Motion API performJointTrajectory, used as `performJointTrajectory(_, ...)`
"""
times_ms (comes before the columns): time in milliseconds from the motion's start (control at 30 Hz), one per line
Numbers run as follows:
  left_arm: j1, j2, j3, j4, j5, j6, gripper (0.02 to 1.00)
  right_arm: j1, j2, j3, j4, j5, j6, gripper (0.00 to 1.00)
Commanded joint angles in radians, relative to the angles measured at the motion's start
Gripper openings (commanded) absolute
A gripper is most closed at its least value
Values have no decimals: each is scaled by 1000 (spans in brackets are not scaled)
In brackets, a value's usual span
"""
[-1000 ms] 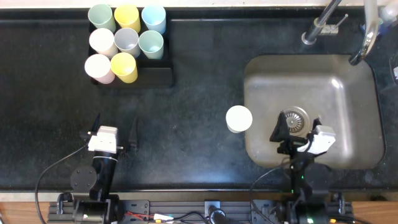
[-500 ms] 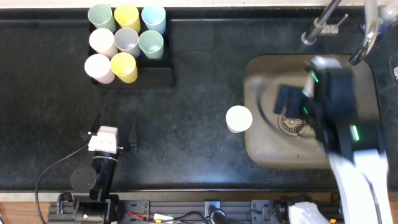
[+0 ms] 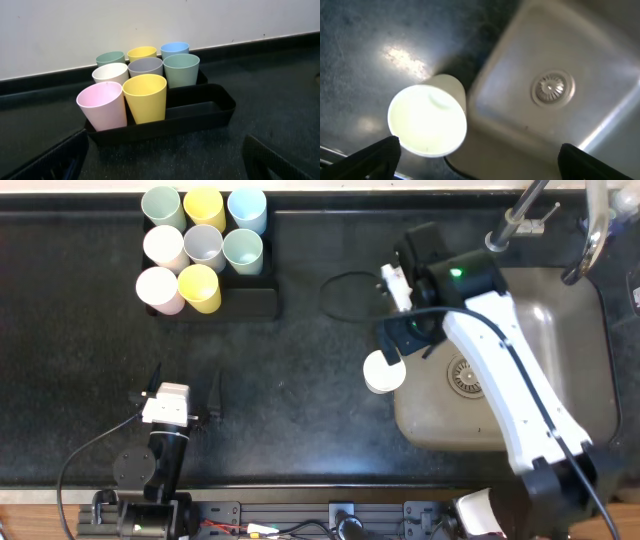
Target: Store Cups
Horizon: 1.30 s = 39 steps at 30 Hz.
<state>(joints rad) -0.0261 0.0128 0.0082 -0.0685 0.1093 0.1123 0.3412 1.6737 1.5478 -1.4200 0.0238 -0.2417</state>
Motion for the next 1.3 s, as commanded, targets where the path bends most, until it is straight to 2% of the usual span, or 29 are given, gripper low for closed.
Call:
performJointTrajectory(33,5,-10,0,-4,13,18,998,5,36,-48,36,-50,-103,998)
performJointTrajectory(367,5,-10,0,-4,13,18,998,7,43,-212,92,-50,-133,998)
performJointTrajectory(833,5,-10,0,-4,13,18,998,-45,44,-239,194,-53,-133,1000)
performJointTrajectory(867,5,-10,0,-4,13,18,998,-45,44,-239,195,-58,-133,961)
performJointTrajectory(933,5,-10,0,-4,13,18,998,-45,44,-239,195,-77,-133,781)
performJointTrajectory(1067,5,-10,0,-4,13,18,998,-43,44,-241,195,-158,-133,739)
performJointTrajectory(1200,5,-10,0,-4,13,18,998,-25,52,-261,202,-215,-133,520)
performJointTrajectory(1233,5,-10,0,-4,13,18,998,-20,56,-270,207,-214,-134,391)
performJointTrajectory(1300,5,-10,0,-4,13,18,1000,-16,60,-284,217,-215,-133,45)
